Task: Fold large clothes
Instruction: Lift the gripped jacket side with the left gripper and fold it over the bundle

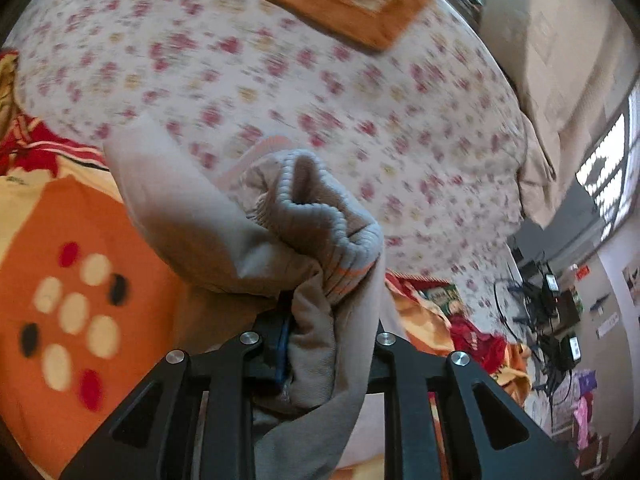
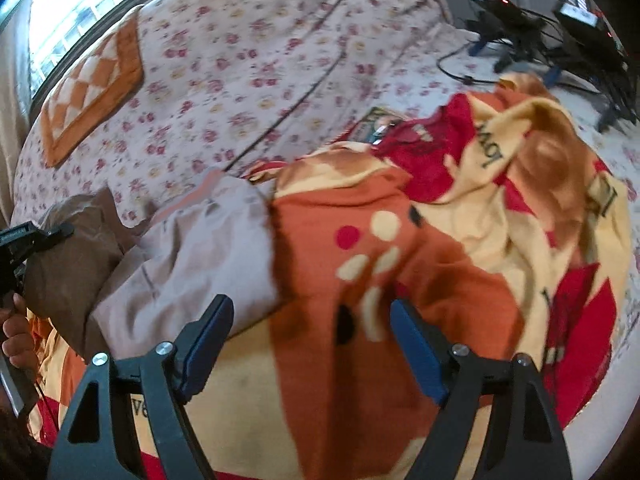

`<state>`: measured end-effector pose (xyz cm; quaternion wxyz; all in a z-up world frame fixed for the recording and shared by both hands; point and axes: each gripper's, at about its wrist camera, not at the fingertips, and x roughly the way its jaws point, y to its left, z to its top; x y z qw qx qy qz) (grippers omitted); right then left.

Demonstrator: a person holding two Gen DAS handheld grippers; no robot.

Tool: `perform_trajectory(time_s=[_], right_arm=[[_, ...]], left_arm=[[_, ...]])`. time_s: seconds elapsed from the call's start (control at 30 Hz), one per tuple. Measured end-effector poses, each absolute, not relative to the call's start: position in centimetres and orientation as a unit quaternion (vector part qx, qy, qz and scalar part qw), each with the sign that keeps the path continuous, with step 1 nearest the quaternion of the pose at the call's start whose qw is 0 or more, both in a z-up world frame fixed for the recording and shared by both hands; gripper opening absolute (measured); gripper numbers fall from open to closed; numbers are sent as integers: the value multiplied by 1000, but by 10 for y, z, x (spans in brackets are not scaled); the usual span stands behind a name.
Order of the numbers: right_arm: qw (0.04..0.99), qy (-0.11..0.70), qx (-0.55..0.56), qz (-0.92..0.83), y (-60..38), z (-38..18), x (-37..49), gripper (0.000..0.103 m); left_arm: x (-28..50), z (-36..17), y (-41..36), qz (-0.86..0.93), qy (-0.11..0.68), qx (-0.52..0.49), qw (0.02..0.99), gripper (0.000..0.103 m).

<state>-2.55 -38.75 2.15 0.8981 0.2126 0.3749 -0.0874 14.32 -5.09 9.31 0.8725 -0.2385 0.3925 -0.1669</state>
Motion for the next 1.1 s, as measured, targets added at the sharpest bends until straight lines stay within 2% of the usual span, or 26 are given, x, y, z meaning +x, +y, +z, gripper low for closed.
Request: perform_trajectory(time_s=[0.37, 0.7, 0.8, 0.87, 0.93, 1.1], right_arm=[[887, 378, 254, -79, -405, 12, -27, 84], [881, 373, 274, -98, -422, 8, -32, 84], [882, 370, 271, -111, -426, 8, -35, 84], [881, 368, 273, -121, -428, 8, -35, 84], [881, 361, 276, -133, -430, 10, -35, 84], [885, 346, 270, -154, -429, 17, -35, 84]], left_arm=[[149, 69, -163, -196, 428, -203, 859, 8], [150, 20, -203, -172, 445, -139, 868, 14], [139, 17, -209, -173, 427, -115, 880, 27], [135, 19, -215, -181, 422, -105, 882, 44], [133, 23, -220, -192, 422, -97, 881, 52], [124, 42, -207, -262, 422, -127, 859, 55]])
